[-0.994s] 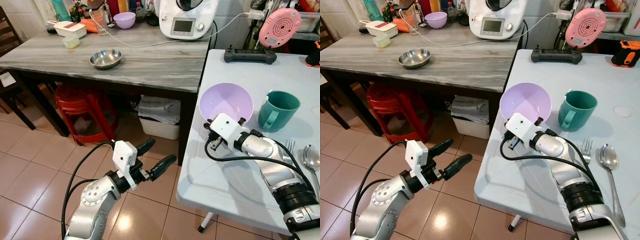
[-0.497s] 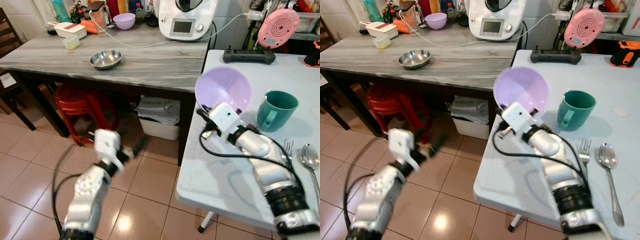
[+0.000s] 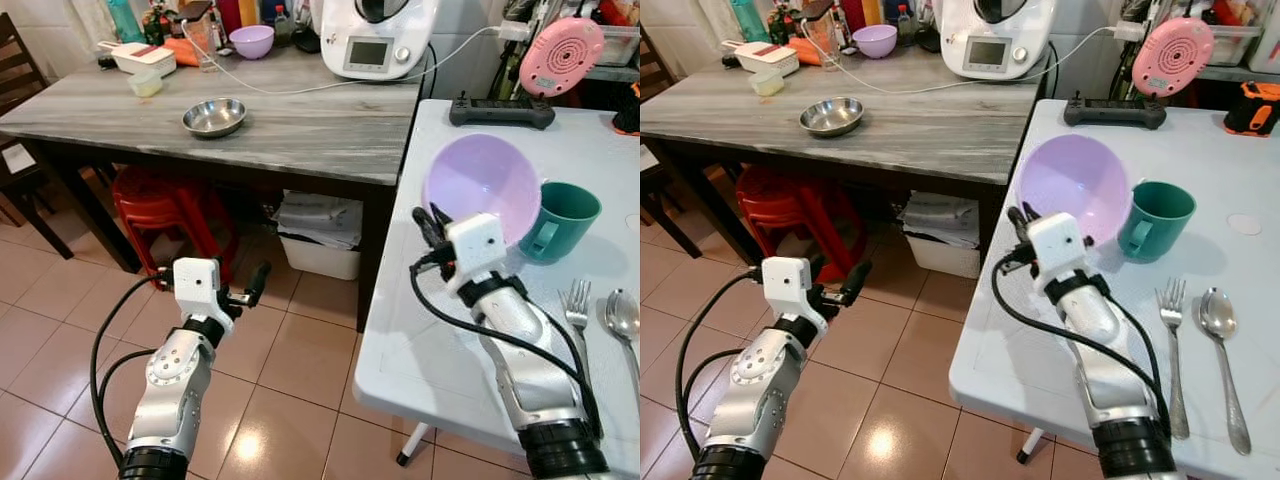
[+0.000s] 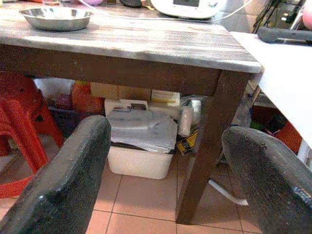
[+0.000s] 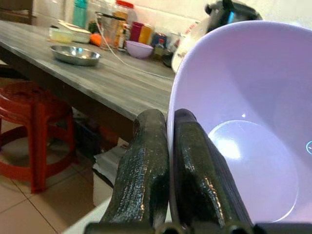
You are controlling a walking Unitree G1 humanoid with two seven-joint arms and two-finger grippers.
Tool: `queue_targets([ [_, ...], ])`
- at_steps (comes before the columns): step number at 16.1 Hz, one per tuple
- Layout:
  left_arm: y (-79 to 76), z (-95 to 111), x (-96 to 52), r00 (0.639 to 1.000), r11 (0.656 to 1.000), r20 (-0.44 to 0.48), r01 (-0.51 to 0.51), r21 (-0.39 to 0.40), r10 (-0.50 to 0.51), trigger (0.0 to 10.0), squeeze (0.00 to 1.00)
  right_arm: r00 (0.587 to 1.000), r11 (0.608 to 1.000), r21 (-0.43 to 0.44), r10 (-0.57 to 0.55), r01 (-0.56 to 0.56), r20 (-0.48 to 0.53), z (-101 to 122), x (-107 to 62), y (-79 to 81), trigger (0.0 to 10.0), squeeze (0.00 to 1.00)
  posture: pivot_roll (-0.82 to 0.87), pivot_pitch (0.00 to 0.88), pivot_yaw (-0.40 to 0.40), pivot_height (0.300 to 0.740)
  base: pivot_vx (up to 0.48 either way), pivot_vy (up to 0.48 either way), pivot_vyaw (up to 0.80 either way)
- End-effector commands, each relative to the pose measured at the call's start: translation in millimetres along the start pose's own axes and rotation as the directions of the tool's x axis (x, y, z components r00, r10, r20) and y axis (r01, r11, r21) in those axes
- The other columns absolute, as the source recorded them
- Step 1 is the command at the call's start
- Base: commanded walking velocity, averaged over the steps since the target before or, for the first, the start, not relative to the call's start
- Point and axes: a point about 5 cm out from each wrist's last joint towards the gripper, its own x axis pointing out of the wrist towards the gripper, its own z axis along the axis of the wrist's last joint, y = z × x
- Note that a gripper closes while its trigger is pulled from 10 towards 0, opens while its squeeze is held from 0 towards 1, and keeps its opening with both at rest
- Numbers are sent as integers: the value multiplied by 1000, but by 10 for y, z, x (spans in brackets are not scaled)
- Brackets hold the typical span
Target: Setting the table
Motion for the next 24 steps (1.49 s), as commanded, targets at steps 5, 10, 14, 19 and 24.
queue_targets([
  [5,-12,32,61,1000,1000,11,8,1,-8,10000,0,999,1000,14,-22,21,49,128,19,27,10000,0,-81,17,104,740,0,427,-699],
  [10,-10,24,57,1000,1000,16,2,0,-2,10000,0,999,1000,16,-2,1,53,134,45,100,10000,0,-78,14,103,740,0,476,0],
  [14,-3,26,68,1000,1000,19,1,0,-1,10000,0,997,1000,13,-13,12,78,183,65,86,10000,0,-77,12,101,740,0,476,0],
  [19,-16,-5,81,1000,1000,11,-9,0,9,10000,0,997,1000,27,-15,13,77,169,59,134,10000,0,-81,10,102,740,0,476,0],
  [24,-53,-18,95,1000,1000,10,-1,-6,1,10000,0,996,999,41,-19,16,83,173,62,174,10000,0,-80,12,110,740,0,476,0],
])
